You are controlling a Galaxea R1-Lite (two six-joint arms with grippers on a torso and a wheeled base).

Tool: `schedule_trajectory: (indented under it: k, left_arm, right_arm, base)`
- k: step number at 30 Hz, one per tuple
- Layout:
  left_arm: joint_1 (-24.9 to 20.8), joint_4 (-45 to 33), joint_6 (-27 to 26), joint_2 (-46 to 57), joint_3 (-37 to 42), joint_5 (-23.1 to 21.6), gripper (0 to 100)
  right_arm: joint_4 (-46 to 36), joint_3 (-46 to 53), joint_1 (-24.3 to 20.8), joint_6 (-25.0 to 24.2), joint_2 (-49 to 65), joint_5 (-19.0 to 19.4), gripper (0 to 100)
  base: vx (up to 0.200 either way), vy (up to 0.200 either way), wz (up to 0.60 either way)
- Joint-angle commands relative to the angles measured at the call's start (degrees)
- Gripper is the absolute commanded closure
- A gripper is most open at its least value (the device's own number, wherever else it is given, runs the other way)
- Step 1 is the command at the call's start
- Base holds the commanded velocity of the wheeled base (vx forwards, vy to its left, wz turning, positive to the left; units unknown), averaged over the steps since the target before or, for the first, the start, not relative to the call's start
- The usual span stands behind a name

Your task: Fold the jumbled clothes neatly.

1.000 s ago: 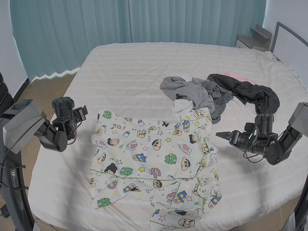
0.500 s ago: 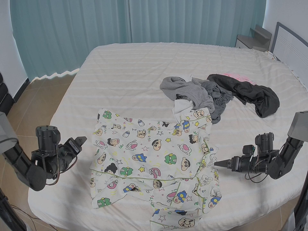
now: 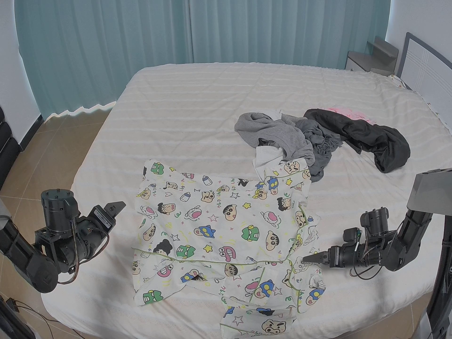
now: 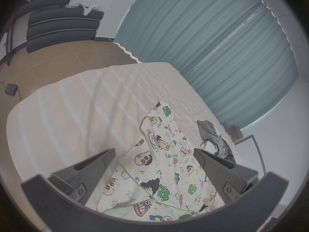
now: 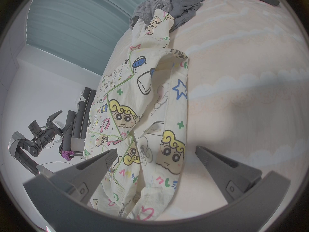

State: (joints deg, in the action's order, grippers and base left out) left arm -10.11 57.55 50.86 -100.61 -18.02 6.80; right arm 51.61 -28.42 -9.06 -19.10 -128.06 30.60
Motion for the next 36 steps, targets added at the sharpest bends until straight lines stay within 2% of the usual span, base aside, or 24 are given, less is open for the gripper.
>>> schedule_trajectory:
  k: [1,2,8,13,19,23,28,30,36]
  left_arm:
    - [0.00,0.19,0.03,-0.29,0.09,0.05,0]
    - [0.00,0.19,-0.06,-0.29,0.00,0.05,0]
    - [0.09,0.19,0.03,-0.29,0.00,0.23,0]
    - [0.09,0.28,-0.06,-0.38,-0.09,1.55,0]
    - [0.00,0.19,-0.23,-0.47,0.09,1.64,0]
    - [-1.06,0.37,-0.41,-1.26,0.70,1.72,0]
    - [-3.08,0.37,-0.50,-2.84,1.76,1.72,0]
    - [-3.69,0.37,-1.38,-3.89,2.20,1.55,0]
    - [-5.27,0.37,-3.57,-7.32,3.34,1.46,0]
  right_arm:
    - [0.06,-0.85,-0.08,-0.15,-0.87,-0.01,0]
    - [-0.02,-1.29,-0.08,-0.23,-0.87,-0.01,100]
    - [-0.64,-2.26,-1.49,-0.50,-1.14,-0.45,100]
    - [-0.55,-1.55,-0.96,-0.58,-0.79,-0.54,100]
    - [2.17,0.29,1.06,0.03,1.15,-3.00,100]
    - [7.27,3.19,3.96,0.47,3.96,-4.14,100]
    - [7.45,3.54,7.39,3.46,4.58,-4.41,100]
    - [7.36,3.63,8.88,6.09,4.40,-5.02,100]
    - [7.71,3.72,10.38,9.96,4.05,-8.45,100]
  base:
    - [0.000,0.000,0.00]
    - [0.000,0.000,0.00]
    - [0.000,0.000,0.00]
    - [0.000,0.000,0.00]
    - [0.000,0.000,0.00]
    - [0.000,0.000,0.00]
    - [0.000,0.000,0.00]
    - [0.000,0.000,0.00]
    - [0.000,0.000,0.00]
